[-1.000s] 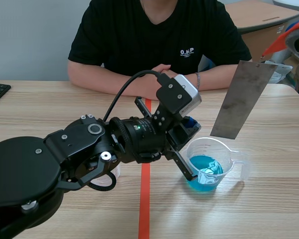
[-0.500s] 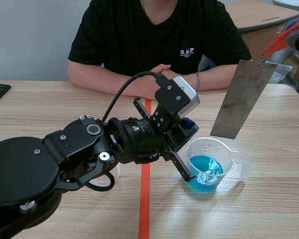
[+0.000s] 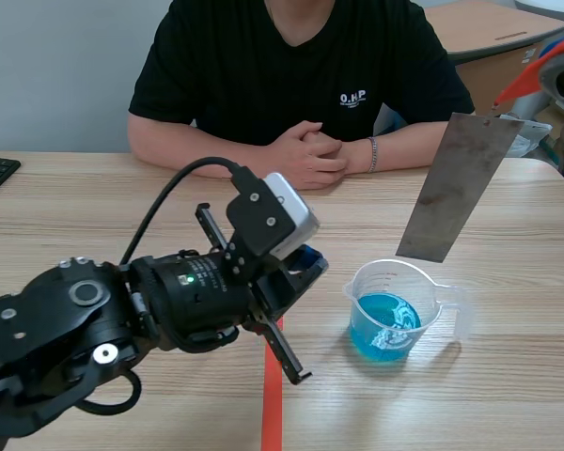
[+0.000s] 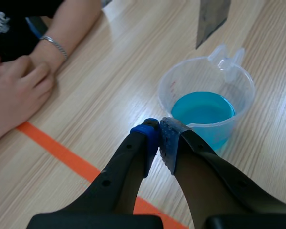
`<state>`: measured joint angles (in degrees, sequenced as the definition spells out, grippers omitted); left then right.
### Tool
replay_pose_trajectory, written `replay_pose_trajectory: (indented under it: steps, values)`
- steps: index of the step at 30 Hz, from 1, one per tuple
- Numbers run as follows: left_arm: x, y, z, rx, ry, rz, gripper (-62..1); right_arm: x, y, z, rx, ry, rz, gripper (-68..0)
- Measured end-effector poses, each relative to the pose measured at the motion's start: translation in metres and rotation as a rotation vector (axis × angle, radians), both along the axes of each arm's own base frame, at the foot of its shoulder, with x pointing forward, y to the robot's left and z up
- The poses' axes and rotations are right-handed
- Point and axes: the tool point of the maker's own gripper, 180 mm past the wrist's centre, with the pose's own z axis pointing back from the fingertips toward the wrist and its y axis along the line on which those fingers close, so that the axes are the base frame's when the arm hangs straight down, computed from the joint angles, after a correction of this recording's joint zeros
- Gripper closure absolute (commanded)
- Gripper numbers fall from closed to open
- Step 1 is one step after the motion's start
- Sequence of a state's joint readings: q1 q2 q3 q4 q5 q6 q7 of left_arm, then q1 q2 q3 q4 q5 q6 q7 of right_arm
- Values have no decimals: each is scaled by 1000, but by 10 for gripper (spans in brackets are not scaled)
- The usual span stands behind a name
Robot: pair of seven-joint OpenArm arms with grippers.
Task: Do the redox reaction experiment.
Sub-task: 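Raise the plate and point at it, then put the plate into the left beaker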
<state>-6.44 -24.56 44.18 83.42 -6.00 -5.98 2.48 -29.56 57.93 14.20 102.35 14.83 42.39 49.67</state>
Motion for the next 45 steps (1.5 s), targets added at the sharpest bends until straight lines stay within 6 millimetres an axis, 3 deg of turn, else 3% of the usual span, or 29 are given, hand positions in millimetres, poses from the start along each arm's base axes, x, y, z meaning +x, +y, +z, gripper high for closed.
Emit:
replay_pose_trajectory:
  steps: [3,9,16,20,26,34,45]
  values:
    - [-3,24,9,11,-21,42,-41,0,0,0,0,0,0,-15]
    - [-27,82,6,105,-34,134,-41,0,0,0,0,0,0,-15]
    - [-59,153,-8,217,34,298,-41,0,0,-1,-3,2,-2,-15]
    - [-88,184,-25,280,116,364,-41,1,-1,-3,-13,6,-8,-15]
    - [-133,211,-45,323,253,457,-41,2,-1,-3,-18,6,-11,-15]
    - [-165,240,-52,327,343,640,-41,3,-1,-4,-21,7,-13,-16]
    - [-208,236,-64,277,488,796,-41,10,-1,14,-5,-57,-17,-16]
